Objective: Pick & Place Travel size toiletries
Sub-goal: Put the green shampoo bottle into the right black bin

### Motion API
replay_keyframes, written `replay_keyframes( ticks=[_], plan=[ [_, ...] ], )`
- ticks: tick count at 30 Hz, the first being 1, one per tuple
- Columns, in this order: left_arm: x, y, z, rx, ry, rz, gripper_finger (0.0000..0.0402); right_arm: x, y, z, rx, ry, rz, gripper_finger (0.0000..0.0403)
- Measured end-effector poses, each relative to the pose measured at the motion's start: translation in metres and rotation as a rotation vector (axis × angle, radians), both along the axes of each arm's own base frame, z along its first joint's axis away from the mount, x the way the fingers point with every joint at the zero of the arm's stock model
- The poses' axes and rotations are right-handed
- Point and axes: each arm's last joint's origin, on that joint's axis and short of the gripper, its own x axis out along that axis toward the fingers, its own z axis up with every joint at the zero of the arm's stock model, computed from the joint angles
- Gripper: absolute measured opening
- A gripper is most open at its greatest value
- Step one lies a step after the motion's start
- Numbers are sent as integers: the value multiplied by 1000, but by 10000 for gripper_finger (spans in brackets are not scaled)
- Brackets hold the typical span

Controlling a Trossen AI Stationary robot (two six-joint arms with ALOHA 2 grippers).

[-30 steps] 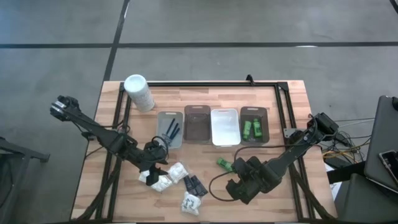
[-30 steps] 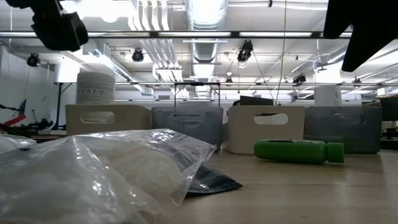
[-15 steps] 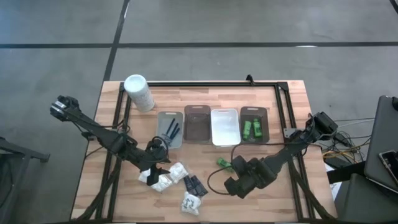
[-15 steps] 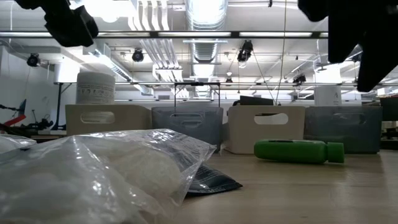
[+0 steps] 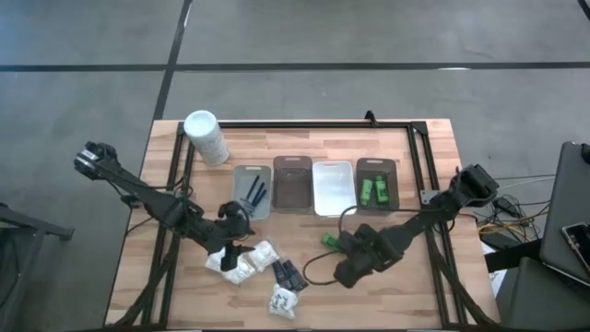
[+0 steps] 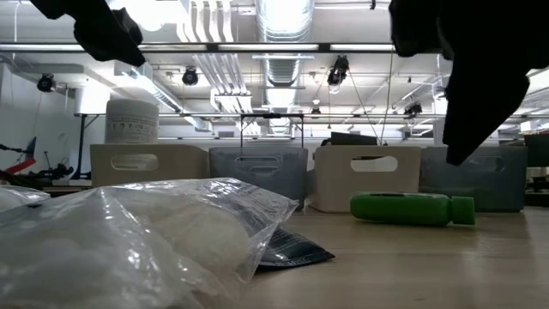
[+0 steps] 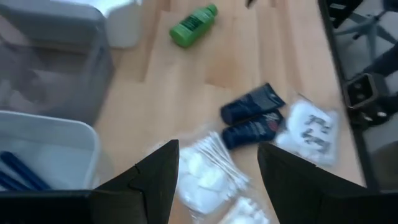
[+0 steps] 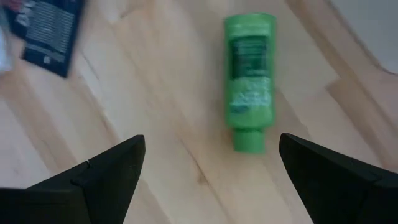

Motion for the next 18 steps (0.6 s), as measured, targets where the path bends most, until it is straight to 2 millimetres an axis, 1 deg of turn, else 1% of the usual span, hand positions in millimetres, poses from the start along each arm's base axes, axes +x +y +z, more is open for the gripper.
replay_keyframes(
  ticks=[2,4,7,11,13,16,18],
  plan=[
    [1,2,0,32,-19,34,222,4,-6,-3,18,-7,-13,368],
    [4,5,2,57,-46,57,222,5,-12,-4,20,7,-64,368],
    [12,13,6,77,-93,30,222,7,-19,-4,45,22,-152,368],
    [25,24,15,-5,-172,-14,222,8,-18,2,93,27,-224,368],
    [30,30,17,-27,-199,-21,222,7,-17,2,94,27,-228,368],
    [32,37,16,-44,-185,-23,222,7,-16,1,94,29,-223,368],
    [30,38,13,-56,-141,-37,222,9,-16,2,127,29,-235,368]
  ],
)
